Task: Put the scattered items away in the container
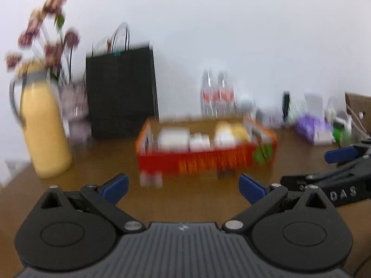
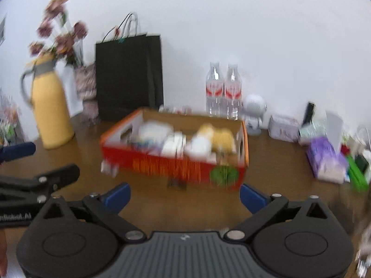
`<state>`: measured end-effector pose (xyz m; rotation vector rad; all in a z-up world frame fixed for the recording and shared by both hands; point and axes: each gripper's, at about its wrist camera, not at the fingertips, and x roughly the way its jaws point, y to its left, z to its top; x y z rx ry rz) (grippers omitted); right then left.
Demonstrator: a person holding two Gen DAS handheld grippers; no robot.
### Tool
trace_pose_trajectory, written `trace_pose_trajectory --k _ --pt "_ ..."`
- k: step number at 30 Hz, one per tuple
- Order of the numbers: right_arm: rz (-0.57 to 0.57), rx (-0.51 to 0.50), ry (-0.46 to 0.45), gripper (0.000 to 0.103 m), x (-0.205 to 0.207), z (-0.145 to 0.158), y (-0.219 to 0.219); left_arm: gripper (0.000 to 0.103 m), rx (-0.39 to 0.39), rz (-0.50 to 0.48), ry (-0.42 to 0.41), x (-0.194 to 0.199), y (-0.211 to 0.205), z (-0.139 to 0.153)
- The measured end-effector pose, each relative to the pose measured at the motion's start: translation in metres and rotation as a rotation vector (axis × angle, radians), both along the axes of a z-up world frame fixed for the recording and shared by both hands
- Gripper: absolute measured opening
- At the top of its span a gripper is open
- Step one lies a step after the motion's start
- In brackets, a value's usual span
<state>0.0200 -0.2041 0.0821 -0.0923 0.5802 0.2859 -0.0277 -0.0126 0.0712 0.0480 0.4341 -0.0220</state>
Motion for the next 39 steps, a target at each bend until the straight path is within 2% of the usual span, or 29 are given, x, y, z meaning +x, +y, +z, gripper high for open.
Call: trace_pose_trajectory --k 4,7,10,15,22,24,26,27,28,29,31,33,36,39 --pt "-0.006 0.007 0.069 0.100 -0.037 -0.047 -0.003 0.103 -0.096 0.019 0.040 -0.010 0.010 -0.029" --pt "0.018 0.058 0.095 0.100 -0.049 -0.068 -0.001 0.103 -0.070 0.025 0.094 -0.004 0.011 -0.038" --pt "0.003 0.045 0.117 0.100 -0.048 -0.079 0.002 0.103 -0.032 0.020 0.113 -0.003 0.009 -0.045" --pt "-0.023 0.062 0.130 0.101 -0.049 -0.088 0.000 0.103 0.003 0.002 0.141 -0.003 0.005 -0.056" --pt "-0.029 0.007 0.117 0.103 -0.049 -0.094 0.006 0.103 -0.071 0.012 0.251 0.008 0.017 -0.066" --pt "-0.026 -0.007 0.117 0.103 -0.048 -0.095 0.008 0.103 -0.080 0.031 0.242 0.008 0.020 -0.065" --pt "-0.023 -0.009 0.124 0.103 -0.047 -0.094 0.008 0.103 -0.084 0.006 0.230 0.012 0.027 -0.058" --pt "-0.012 -0.015 0.139 0.101 -0.043 -0.092 0.009 0.103 -0.080 -0.023 0.221 0.019 0.031 -0.051" --pt "0.010 -0.015 0.151 0.092 -0.037 -0.087 0.010 0.103 -0.066 -0.046 0.205 0.029 0.037 -0.042" --pt "0.035 -0.005 0.153 0.090 -0.030 -0.081 0.011 0.103 -0.044 -0.055 0.186 0.042 0.043 -0.034" --pt "0.074 0.016 0.123 0.090 -0.007 -0.066 0.017 0.103 -0.002 -0.077 0.152 0.076 0.055 -0.023" --pt "0.098 0.020 0.082 0.090 0.028 -0.055 0.030 0.103 -0.008 -0.121 0.145 0.112 0.069 -0.022" --pt "0.066 0.029 0.104 0.087 0.088 -0.055 0.054 0.103 -0.023 -0.142 0.142 0.156 0.084 -0.027" --pt "-0.009 0.039 0.116 0.083 0.131 -0.066 0.075 0.103 0.040 -0.168 0.136 0.176 0.084 -0.035"
